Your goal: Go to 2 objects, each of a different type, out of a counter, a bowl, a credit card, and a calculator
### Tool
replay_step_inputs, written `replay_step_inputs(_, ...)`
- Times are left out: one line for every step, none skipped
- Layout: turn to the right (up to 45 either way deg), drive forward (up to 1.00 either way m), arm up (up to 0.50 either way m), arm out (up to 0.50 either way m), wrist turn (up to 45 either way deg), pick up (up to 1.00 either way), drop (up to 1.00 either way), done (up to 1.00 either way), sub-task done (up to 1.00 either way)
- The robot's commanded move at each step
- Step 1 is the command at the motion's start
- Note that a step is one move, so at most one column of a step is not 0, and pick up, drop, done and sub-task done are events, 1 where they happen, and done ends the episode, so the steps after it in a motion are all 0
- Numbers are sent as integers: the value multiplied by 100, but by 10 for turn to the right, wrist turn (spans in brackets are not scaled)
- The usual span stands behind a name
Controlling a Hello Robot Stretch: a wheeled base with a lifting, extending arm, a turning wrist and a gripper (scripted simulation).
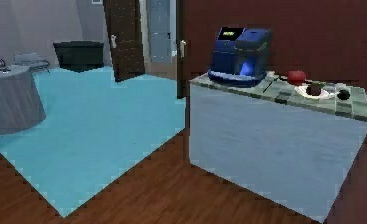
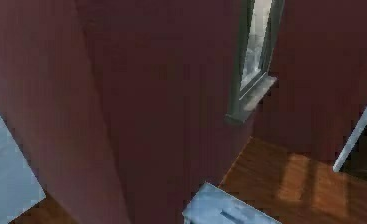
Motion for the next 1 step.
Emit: replay_step_inputs(300, 0, 0, 0, 0, 0, 0, 0, 0)
